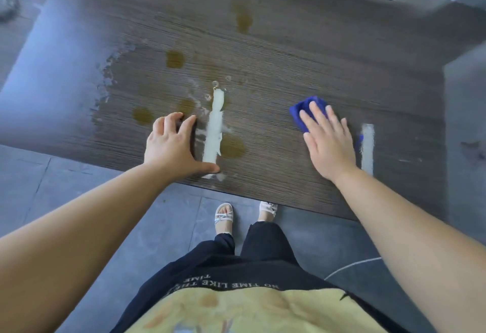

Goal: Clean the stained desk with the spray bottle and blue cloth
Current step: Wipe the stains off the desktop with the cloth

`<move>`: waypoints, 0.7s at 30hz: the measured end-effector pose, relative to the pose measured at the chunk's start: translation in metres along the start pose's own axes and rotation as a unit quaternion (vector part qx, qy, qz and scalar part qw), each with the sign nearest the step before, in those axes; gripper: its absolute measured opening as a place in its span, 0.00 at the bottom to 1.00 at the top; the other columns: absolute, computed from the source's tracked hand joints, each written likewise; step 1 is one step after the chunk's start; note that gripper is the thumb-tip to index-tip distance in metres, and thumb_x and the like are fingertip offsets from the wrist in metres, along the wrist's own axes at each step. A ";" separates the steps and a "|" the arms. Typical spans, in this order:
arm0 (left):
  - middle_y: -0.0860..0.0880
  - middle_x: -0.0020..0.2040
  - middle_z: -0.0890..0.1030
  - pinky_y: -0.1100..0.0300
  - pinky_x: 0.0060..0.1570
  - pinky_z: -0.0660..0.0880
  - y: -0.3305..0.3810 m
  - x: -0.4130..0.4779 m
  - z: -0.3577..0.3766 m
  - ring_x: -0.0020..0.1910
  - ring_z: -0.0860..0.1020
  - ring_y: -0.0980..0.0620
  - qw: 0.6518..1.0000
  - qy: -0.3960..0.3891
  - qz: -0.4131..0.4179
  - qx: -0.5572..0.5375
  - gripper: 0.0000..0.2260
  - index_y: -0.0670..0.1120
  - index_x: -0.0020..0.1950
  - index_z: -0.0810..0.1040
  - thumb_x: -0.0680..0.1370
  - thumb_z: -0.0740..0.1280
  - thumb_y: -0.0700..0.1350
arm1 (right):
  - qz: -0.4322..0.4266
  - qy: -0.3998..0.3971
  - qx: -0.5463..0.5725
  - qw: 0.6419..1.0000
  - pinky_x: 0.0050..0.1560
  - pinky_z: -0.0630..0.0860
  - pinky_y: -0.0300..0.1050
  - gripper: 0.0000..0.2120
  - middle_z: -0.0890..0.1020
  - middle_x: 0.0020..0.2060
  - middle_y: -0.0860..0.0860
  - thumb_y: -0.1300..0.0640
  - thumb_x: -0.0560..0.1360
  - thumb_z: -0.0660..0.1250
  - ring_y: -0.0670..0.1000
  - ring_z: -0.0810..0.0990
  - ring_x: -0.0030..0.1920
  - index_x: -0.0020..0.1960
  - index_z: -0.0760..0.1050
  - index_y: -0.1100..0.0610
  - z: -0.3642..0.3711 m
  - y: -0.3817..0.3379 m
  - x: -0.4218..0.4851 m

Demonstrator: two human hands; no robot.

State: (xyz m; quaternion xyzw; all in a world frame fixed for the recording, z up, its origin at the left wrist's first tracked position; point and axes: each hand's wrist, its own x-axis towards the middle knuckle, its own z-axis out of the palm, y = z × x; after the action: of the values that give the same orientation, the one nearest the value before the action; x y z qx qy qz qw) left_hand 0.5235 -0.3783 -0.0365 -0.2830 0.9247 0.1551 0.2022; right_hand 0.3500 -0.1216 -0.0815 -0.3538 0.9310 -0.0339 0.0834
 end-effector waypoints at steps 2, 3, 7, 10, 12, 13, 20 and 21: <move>0.47 0.75 0.52 0.47 0.71 0.55 -0.002 0.001 0.003 0.74 0.49 0.44 1.000 -0.003 0.004 0.008 0.56 0.52 0.77 0.50 0.57 0.72 0.71 | 0.138 0.027 0.010 0.990 0.73 0.51 0.62 0.23 0.53 0.77 0.49 0.50 0.81 0.51 0.58 0.50 0.76 0.76 0.55 0.49 0.003 -0.026 0.013; 0.47 0.76 0.52 0.46 0.71 0.55 -0.002 0.001 0.004 0.74 0.49 0.43 1.000 -0.006 0.006 0.014 0.57 0.52 0.77 0.49 0.57 0.72 0.71 | 0.168 0.031 0.013 0.985 0.73 0.50 0.61 0.24 0.52 0.77 0.50 0.49 0.81 0.51 0.59 0.49 0.76 0.76 0.54 0.49 0.005 -0.046 0.017; 0.46 0.76 0.52 0.47 0.72 0.54 -0.002 0.002 0.005 0.74 0.50 0.43 0.999 -0.011 0.008 0.034 0.58 0.52 0.77 0.48 0.56 0.73 0.70 | -0.007 0.010 0.006 1.000 0.71 0.54 0.62 0.25 0.58 0.76 0.52 0.46 0.80 0.47 0.61 0.55 0.75 0.75 0.58 0.50 0.016 -0.102 -0.001; 0.45 0.76 0.52 0.47 0.72 0.55 0.000 0.003 0.003 0.74 0.50 0.42 0.999 -0.020 0.005 0.039 0.58 0.51 0.77 0.48 0.56 0.73 0.70 | -0.228 -0.017 -0.032 0.973 0.69 0.58 0.61 0.22 0.64 0.73 0.51 0.48 0.79 0.51 0.59 0.61 0.73 0.73 0.63 0.49 0.014 -0.069 -0.024; 0.46 0.76 0.51 0.48 0.72 0.54 0.002 0.003 0.001 0.74 0.50 0.42 0.998 -0.029 0.003 0.049 0.59 0.51 0.77 0.48 0.56 0.73 0.71 | -0.271 -0.010 -0.049 0.961 0.68 0.59 0.62 0.21 0.66 0.72 0.50 0.49 0.78 0.52 0.58 0.62 0.72 0.71 0.63 0.48 0.010 -0.027 -0.025; 0.46 0.76 0.51 0.49 0.72 0.54 0.003 0.003 0.000 0.74 0.50 0.42 0.998 -0.033 0.001 0.057 0.59 0.51 0.77 0.47 0.56 0.73 0.71 | -0.239 -0.007 -0.047 0.970 0.68 0.60 0.64 0.21 0.66 0.72 0.50 0.50 0.78 0.52 0.58 0.61 0.72 0.71 0.63 0.48 0.006 -0.009 -0.022; 0.45 0.74 0.55 0.50 0.70 0.58 0.010 0.005 -0.006 0.71 0.55 0.41 0.996 -0.048 -0.009 0.074 0.57 0.49 0.75 0.51 0.56 0.74 0.69 | 0.230 0.044 0.037 0.971 0.72 0.51 0.61 0.24 0.53 0.77 0.50 0.49 0.81 0.51 0.59 0.50 0.76 0.76 0.55 0.50 0.008 -0.071 0.016; 0.45 0.74 0.55 0.50 0.70 0.58 0.010 0.005 -0.006 0.71 0.55 0.41 0.996 -0.049 -0.008 0.076 0.57 0.49 0.76 0.51 0.56 0.74 0.69 | 0.190 0.045 0.036 0.980 0.71 0.52 0.62 0.24 0.55 0.77 0.51 0.48 0.80 0.50 0.60 0.52 0.75 0.76 0.57 0.50 0.012 -0.085 0.011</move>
State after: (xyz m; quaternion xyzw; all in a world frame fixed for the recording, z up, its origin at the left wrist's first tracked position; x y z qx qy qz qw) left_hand 0.5121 -0.3751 -0.0313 -0.2667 0.9203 0.0964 0.2693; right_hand 0.3993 -0.1924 -0.0841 -0.1650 0.9823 -0.0666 0.0586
